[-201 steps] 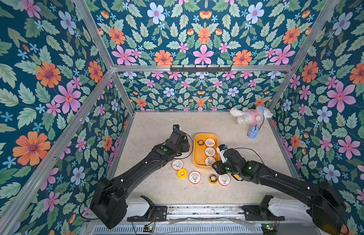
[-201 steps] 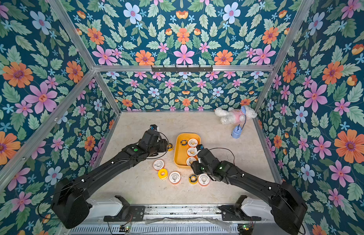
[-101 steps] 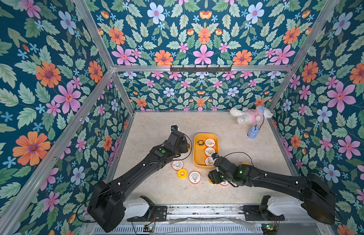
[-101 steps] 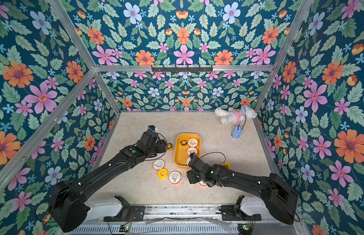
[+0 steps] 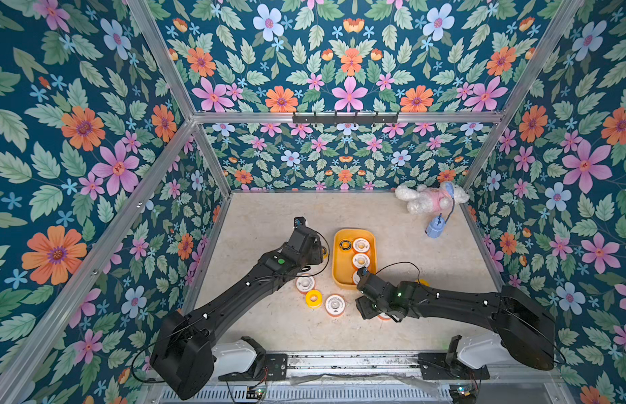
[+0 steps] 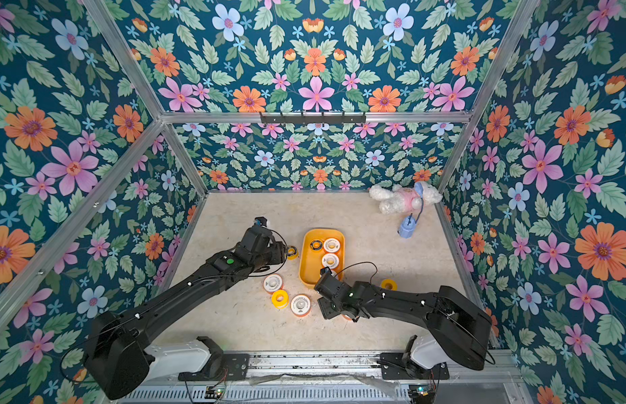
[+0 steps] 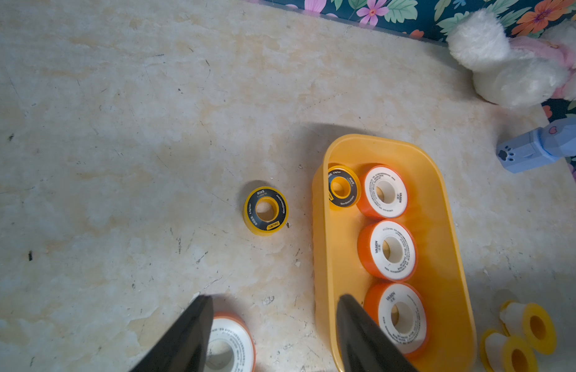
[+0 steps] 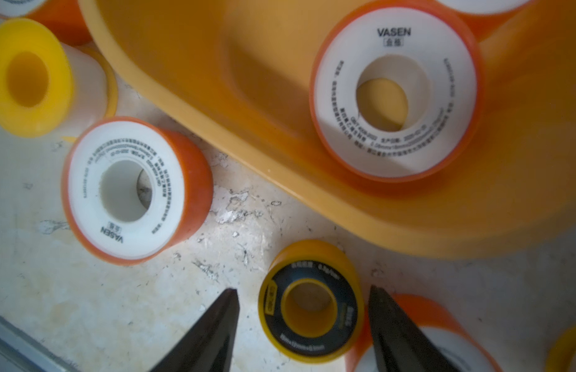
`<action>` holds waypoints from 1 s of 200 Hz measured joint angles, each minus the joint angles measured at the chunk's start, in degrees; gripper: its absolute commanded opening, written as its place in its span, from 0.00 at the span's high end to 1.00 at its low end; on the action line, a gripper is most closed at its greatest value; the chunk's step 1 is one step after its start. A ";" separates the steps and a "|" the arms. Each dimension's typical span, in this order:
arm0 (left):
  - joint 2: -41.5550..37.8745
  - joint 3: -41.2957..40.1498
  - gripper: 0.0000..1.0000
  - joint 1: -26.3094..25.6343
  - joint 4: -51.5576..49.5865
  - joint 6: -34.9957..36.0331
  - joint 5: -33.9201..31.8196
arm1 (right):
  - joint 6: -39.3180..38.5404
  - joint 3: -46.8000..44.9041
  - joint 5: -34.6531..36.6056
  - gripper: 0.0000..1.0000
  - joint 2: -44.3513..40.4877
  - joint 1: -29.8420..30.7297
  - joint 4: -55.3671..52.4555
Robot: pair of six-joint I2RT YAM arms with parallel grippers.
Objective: Put the sealing tape into the storage box
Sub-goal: Pick up the sealing tape at the center of the board.
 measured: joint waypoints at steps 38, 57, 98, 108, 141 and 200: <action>-0.09 0.00 0.33 0.00 0.00 0.00 -0.15 | -0.20 0.70 0.83 0.31 1.88 0.48 -0.24; -0.09 -0.02 0.33 0.00 0.02 0.00 -0.37 | -0.52 0.90 1.03 0.32 2.43 0.83 -0.50; -0.09 -0.17 0.33 0.04 -0.04 0.00 -0.57 | -0.66 0.96 1.03 0.33 3.28 1.42 -1.11; -0.09 -0.17 0.33 0.07 0.00 0.00 -0.59 | -0.70 1.03 1.05 0.33 3.54 1.60 -1.29; -0.09 -0.22 0.33 0.07 -0.02 0.00 -0.59 | -0.83 1.16 1.20 0.35 4.39 1.92 -1.44; -0.11 -0.52 0.33 0.07 -0.04 -0.02 -0.74 | -0.81 1.31 1.51 0.38 6.01 1.97 -1.51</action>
